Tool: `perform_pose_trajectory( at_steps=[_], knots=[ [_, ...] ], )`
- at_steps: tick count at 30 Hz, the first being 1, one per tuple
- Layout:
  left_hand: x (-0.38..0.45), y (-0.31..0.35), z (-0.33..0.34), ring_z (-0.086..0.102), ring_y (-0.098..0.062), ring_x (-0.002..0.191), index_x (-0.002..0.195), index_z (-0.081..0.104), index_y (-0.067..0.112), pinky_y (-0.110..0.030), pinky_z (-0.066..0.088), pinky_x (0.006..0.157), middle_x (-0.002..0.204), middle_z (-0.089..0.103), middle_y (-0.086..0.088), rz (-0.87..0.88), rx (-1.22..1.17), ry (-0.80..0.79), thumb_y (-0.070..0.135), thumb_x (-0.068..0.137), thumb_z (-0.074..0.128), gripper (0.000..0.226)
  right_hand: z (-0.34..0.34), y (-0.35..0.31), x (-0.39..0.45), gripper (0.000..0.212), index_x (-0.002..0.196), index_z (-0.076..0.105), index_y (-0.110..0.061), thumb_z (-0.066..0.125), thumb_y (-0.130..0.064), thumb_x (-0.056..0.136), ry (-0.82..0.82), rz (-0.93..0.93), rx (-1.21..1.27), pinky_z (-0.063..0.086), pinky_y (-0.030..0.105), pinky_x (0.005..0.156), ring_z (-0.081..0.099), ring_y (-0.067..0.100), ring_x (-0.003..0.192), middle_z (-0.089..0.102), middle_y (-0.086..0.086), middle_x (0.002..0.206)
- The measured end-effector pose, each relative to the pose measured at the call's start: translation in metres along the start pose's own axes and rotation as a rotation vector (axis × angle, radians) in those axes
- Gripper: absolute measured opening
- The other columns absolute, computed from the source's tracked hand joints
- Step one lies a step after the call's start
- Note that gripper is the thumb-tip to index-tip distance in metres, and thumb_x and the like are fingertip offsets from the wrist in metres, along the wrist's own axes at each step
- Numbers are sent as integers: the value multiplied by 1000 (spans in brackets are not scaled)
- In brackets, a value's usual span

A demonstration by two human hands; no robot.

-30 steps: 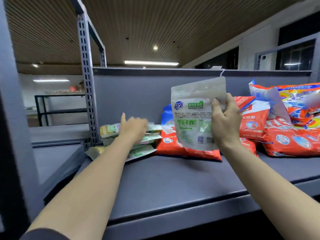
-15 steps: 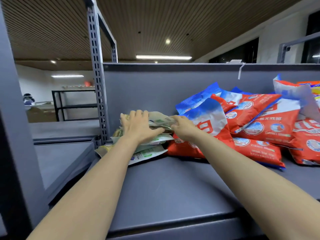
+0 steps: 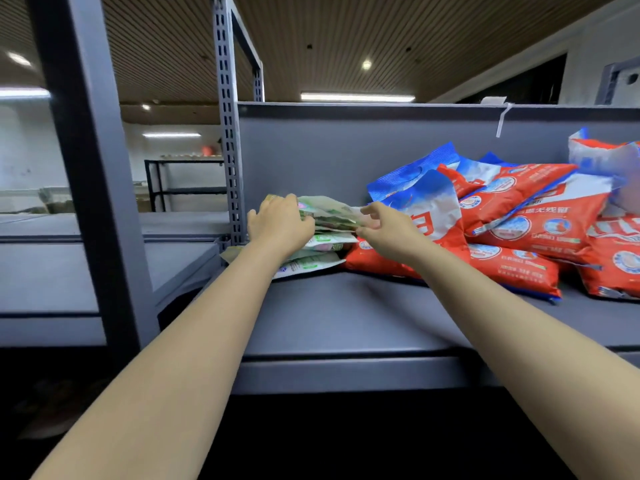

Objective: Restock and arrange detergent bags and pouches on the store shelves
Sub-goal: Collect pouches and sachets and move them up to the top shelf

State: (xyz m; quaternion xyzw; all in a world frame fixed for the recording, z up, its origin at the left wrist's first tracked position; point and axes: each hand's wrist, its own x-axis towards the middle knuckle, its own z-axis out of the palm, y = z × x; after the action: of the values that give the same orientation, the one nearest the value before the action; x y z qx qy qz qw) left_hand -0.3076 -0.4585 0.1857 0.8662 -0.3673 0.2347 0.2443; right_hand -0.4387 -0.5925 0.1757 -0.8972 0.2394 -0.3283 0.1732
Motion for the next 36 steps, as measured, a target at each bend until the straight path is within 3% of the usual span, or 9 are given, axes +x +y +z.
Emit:
perform_pose_trajectory(
  at_steps=[7,11,18,22,26,32,36],
  knots=[
    [-82,10,-35,49,-31,112,120,52,11,-39,36,90,121,55,-10,-20,46,21,32,90,44,37,-22,-15,-66,42,129,53,-17,58,-27,89,22,-140,-15,37,31,95,49,23,122,54,9,133],
    [-130,4,-57,50,-29,109,119,52,13,-38,34,86,119,56,-6,-23,-5,30,34,91,45,35,-27,-31,-111,41,128,54,-17,58,-29,89,5,-210,1,39,39,101,49,23,123,57,3,132],
    [-207,-30,-94,53,-21,111,119,55,21,-37,42,92,120,59,2,-56,-99,49,41,92,48,35,-17,-65,-177,40,127,55,-19,59,-33,90,-71,-323,80,38,37,102,50,19,123,58,1,130],
    [-246,-67,-105,55,-17,105,113,57,24,-37,45,88,114,60,7,-127,-106,76,43,91,49,30,-1,-93,-203,33,122,58,-25,58,-35,90,-121,-352,182,40,29,89,54,14,112,61,-5,121],
    [-274,-116,-111,56,-12,99,110,58,26,-31,42,81,107,61,12,-205,-65,59,43,90,51,27,29,-124,-223,29,118,60,-28,58,-37,90,-213,-368,254,41,27,86,58,10,101,63,-10,113],
    [-303,-210,-119,56,-15,100,114,55,28,-29,37,75,115,60,11,-353,25,-29,45,91,47,30,92,-179,-248,26,111,60,-34,56,-42,87,-278,-383,255,46,32,89,58,7,100,64,-15,107],
    [-318,-281,-129,57,-18,94,119,53,26,-33,41,76,111,59,9,-421,51,-131,46,93,45,34,143,-218,-257,31,115,58,-33,52,-46,87,-353,-382,232,46,34,93,56,7,108,62,-15,114]
  ],
)
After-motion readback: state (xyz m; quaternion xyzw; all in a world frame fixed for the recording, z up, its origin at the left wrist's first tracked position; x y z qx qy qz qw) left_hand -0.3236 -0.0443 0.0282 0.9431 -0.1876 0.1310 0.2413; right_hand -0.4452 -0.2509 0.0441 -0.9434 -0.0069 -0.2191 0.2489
